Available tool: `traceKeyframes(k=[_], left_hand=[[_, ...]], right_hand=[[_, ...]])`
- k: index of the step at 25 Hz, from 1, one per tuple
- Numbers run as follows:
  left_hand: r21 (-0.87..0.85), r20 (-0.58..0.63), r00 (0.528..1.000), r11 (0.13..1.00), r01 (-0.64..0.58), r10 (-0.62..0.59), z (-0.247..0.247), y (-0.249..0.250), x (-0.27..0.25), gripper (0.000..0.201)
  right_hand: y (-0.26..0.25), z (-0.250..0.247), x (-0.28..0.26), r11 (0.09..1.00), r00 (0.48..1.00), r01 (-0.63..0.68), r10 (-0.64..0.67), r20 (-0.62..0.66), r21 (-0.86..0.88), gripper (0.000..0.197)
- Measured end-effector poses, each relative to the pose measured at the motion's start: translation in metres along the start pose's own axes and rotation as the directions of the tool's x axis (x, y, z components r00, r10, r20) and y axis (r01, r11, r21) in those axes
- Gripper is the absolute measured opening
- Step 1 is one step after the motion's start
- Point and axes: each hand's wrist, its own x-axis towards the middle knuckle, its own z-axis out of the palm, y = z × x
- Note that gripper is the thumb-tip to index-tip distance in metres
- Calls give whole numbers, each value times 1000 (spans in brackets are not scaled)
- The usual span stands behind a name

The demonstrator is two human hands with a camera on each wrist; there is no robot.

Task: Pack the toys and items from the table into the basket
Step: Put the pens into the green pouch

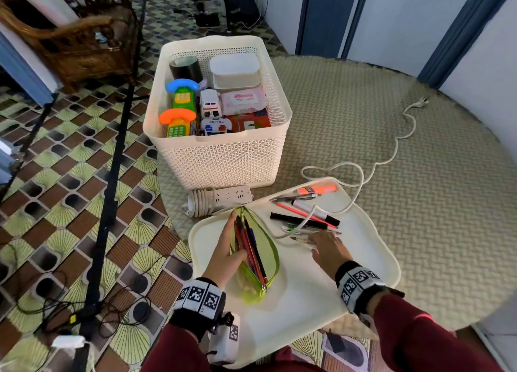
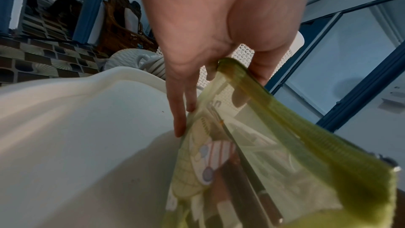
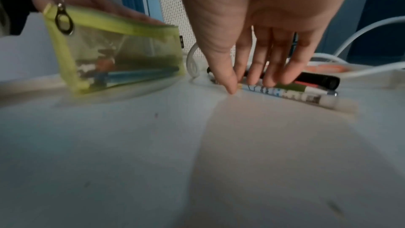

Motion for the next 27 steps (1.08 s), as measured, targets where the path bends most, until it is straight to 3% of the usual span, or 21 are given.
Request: traceKeyframes(k=[4,7,10,13,16,20,23,27], left_hand=[[11,-8,1000,1000,21,-21,1,5,-3,92],[12,-2,1000,1000,23,-23,2,10,-5,91],[17,-8,1000,999,31,-30,2,13,-7,89],[4,-9,1000,1000,28,-28,2,14,-8,88],[-4,-2,1000,1000,25,-25,2,14,-8,89],[0,-9,1000,1000,19,-19,0,13,-9,90],[-2,-6,1000,1000,13,-13,-2,9,-9,93],[-29,-5,1000,999,20,-20,-2,9,-8,90]], right_hand=[[-10,2,4,1000,998,12,-12,-58,5,22],[-13,-3,16,999,995,38,-36,-95,18,37],[-11,-6,21,995,995,85,-87,-41,-46,41],[-15,-4,24,996,988,40,-28,153,-75,28],[-20,-6,29,995,996,86,-83,40,-59,30],[-8,2,44,986,998,60,-55,37,-158,28],[-13,0,25,968,997,83,-79,23,-238,20],[-20,-8,-1,980,981,145,-124,147,-135,22]])
